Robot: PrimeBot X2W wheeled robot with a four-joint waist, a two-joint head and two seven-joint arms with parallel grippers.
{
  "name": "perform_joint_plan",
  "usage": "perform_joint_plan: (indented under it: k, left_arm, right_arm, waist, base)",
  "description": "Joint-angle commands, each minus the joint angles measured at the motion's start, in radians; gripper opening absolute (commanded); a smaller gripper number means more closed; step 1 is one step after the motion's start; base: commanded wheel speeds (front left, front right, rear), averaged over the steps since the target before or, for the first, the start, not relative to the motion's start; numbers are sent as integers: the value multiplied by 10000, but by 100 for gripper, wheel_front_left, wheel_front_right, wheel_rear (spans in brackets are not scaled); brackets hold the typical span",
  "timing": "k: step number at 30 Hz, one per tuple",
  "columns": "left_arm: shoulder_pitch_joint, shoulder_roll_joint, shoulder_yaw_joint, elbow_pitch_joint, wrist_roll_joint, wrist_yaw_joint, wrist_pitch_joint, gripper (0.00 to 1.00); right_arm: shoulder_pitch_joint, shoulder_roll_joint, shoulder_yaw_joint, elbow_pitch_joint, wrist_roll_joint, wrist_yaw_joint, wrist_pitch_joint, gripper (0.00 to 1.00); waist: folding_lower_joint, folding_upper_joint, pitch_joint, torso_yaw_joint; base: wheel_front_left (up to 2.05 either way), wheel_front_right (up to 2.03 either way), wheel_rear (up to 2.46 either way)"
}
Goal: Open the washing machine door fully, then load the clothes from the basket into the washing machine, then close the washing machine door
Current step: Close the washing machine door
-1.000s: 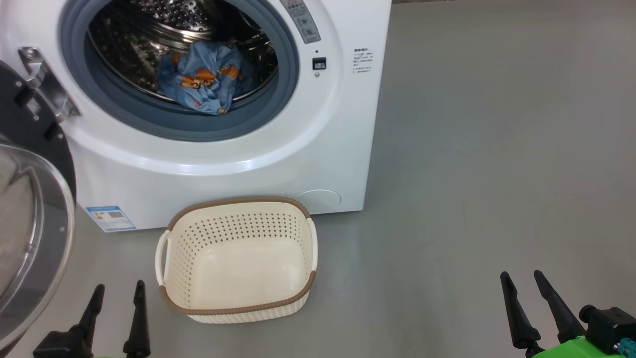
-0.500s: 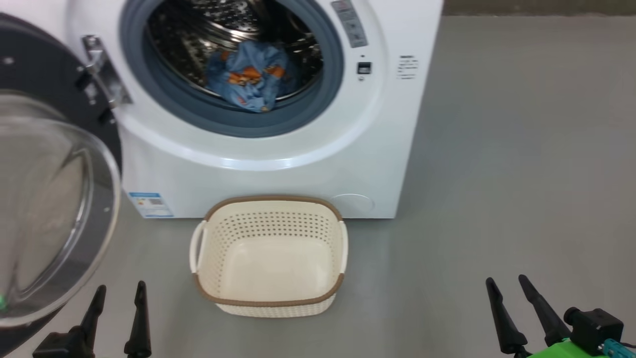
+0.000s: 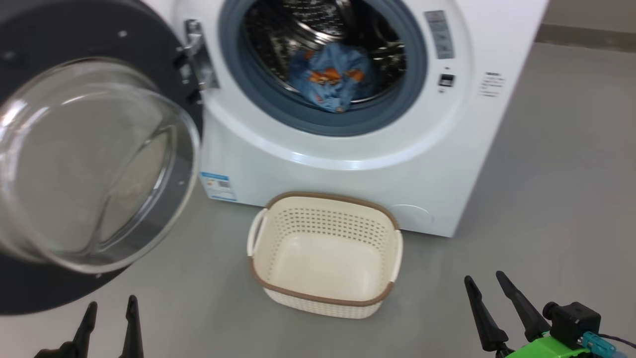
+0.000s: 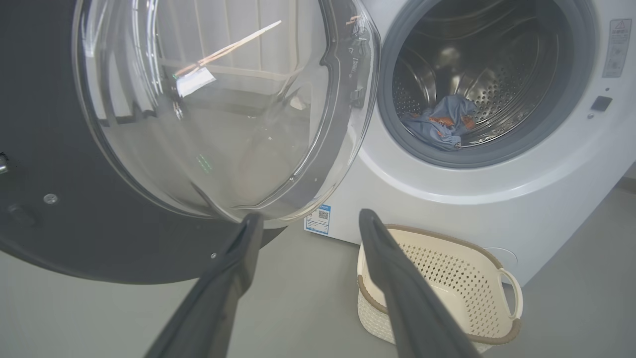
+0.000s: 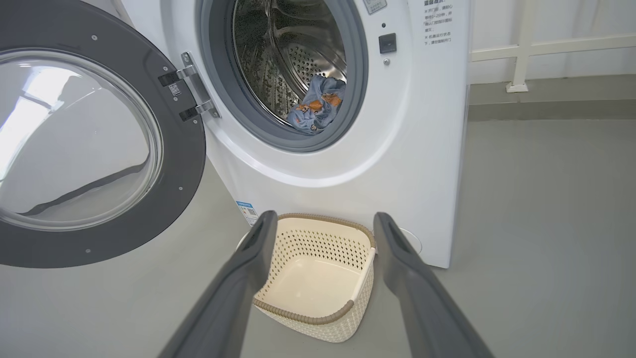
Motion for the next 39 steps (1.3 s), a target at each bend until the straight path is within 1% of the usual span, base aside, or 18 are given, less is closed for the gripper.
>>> perform_joint_plan:
  k: [1,9,16,23,30,35,36,37,38,39]
  left_arm:
    - [-56,91,390,-297,-90,-17,-65,100]
    - [218,64,393,-347,-164,-17,-65,100]
    - [304,59,312,-343,-270,-17,-65,100]
    - [422,58,481,-508,-351,79,-65,100]
    - [520,57,456,-629,-446,192,-65,100]
    - [543,57,389,-610,-563,193,-65,100]
    - [525,57,367,-588,-724,179,-65,100]
    - [510,57,319,-570,-795,153,-65,71]
    - [488,57,280,-582,-758,123,-65,40]
    - [392,116,288,-652,-779,68,-65,0]
  right_arm:
    - [-350,-130,294,-186,71,16,-48,100]
    - [-291,-201,485,-162,149,16,-48,100]
    - [-275,-156,614,-125,190,16,-48,100]
    - [-475,-139,870,-49,216,16,-48,100]
    - [-574,-156,1038,32,276,16,-48,100]
    - [-511,-153,1055,29,306,16,-48,100]
    - [-481,-148,1037,24,308,16,-48,100]
    - [-443,-137,1009,20,307,16,-48,100]
    - [-401,-123,981,11,306,16,-48,100]
    - [-295,-78,936,-13,301,16,-48,100]
  waist:
    - [0,0,-158,750]
    - [0,0,-337,1827]
    - [0,0,-395,2536]
    - [0,0,-333,2669]
    - [0,0,-334,2679]
    - [0,0,-388,2640]
    - [0,0,-410,2625]
    - [0,0,-437,2607]
    - [0,0,-467,2588]
    - [0,0,-545,2546]
  base:
    - [0,0,0]
    - [0,0,0]
    - [0,0,0]
    - [0,0,0]
    - [0,0,0]
    - [0,0,0]
    - [0,0,0]
    - [0,0,0]
    - [0,0,0]
    - [0,0,0]
